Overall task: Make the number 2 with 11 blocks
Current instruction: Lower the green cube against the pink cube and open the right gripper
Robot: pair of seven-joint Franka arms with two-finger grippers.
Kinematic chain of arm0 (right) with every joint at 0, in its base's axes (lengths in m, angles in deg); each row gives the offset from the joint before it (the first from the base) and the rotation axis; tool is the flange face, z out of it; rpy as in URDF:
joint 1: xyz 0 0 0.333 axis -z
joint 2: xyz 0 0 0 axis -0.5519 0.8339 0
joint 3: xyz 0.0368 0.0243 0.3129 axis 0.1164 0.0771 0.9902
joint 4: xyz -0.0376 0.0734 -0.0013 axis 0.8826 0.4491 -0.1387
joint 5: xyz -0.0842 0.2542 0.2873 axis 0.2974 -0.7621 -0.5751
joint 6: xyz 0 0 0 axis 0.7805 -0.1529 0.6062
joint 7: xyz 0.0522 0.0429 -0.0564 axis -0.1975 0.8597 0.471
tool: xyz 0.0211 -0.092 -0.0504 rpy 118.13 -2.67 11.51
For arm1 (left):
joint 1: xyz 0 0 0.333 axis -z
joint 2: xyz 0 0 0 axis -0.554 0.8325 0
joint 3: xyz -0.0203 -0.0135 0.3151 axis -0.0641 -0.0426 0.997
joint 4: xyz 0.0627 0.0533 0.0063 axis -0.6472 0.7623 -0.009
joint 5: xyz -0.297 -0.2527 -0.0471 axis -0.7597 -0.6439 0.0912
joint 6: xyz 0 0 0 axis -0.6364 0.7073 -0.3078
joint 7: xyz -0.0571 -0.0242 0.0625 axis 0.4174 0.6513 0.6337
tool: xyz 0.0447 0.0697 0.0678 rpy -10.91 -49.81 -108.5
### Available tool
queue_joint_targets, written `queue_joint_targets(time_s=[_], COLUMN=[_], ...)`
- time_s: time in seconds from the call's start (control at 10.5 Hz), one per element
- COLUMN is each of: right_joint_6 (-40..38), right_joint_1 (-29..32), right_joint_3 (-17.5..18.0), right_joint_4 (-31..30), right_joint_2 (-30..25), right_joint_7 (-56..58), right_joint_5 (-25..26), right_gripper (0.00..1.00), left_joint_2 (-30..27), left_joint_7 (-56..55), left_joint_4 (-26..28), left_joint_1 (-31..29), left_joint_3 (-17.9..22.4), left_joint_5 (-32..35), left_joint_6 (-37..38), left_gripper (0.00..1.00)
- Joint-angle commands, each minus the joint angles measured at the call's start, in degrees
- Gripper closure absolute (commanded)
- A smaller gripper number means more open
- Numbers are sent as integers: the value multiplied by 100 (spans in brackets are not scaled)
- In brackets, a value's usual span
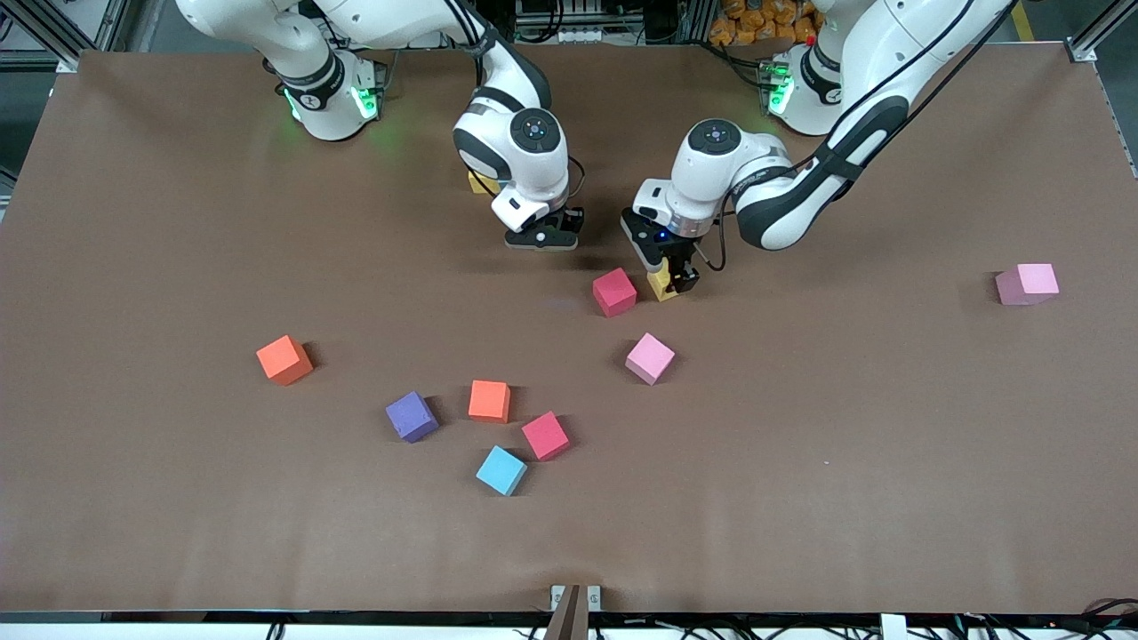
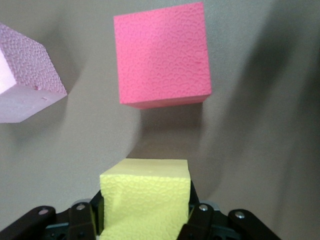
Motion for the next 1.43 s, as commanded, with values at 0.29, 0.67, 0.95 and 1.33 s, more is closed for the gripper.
queue_joint_targets(time_s=[0.29,0.67,0.95,1.33], right_joint_6=[7,-19,-37,-116], right_joint_1=[25,42,86,235], right_joint_3=[44,44,44,53], right_joint_4=[-237,-228,-220,-132], right_joint_2=[-138,-155,-199,-489], right_joint_7=[-168,-159,-168,-264], right_joint_5=[143,144,143,91], right_gripper=[96,0,0,0], left_joint_2=[-195,-230,-221,-291], left_joint_7=[-64,-55,-55,-38], left_joint_4=[240,240,240,231], left_joint_1=[-108,-108,-108,-169], left_joint_3=[-72,-72,-72,-89], left_joint_5=[150,150,150,150], left_joint_6=[6,6,6,6], left_gripper=[100,100,100,100])
